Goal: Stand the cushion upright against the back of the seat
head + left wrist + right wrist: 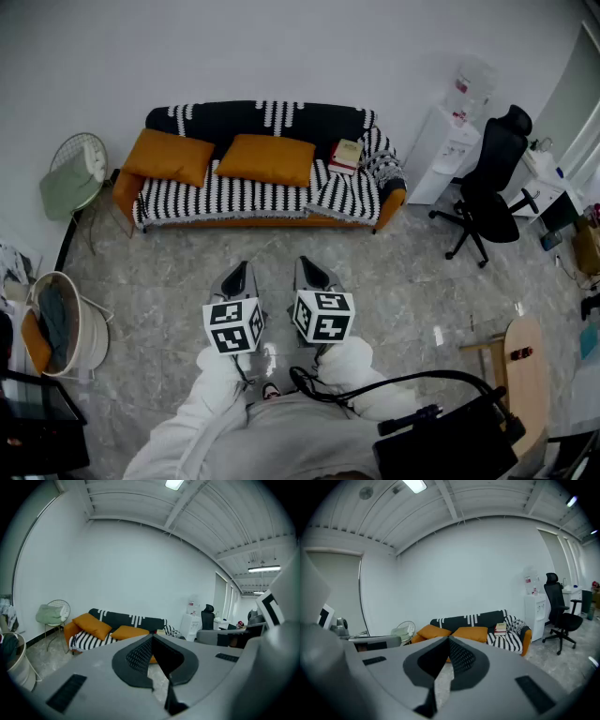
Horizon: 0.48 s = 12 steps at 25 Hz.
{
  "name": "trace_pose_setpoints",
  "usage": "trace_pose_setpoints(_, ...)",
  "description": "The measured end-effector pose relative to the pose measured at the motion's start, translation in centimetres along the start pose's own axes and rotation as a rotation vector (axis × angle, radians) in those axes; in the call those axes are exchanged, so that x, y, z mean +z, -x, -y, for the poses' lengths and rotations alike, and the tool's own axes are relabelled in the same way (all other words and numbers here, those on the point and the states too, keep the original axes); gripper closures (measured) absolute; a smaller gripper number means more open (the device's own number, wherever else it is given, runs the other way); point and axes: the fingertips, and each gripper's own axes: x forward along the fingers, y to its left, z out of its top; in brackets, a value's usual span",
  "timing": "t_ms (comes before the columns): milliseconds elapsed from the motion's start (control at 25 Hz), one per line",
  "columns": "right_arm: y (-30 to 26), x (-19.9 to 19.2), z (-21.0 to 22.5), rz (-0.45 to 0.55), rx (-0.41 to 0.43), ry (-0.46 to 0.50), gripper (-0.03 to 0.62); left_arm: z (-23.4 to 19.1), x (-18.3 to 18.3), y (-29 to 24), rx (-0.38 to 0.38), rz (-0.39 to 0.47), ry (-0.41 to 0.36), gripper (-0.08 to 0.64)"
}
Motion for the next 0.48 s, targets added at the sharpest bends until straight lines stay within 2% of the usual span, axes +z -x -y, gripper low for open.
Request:
trace_pose_setpoints(360, -1.0, 0.5, -0.6, 0.001, -0.021, -0.004, 0.531, -1.3, 0.6, -0.6, -0.015, -0.005, -0.005, 0.565)
trace_pose_setpoints(480, -1.4, 0.2, -1.0, 0.011, -0.022, -0.033, 0.531, -2.1, 0.3, -0.6, -0.018, -0.003, -0.001, 0.565)
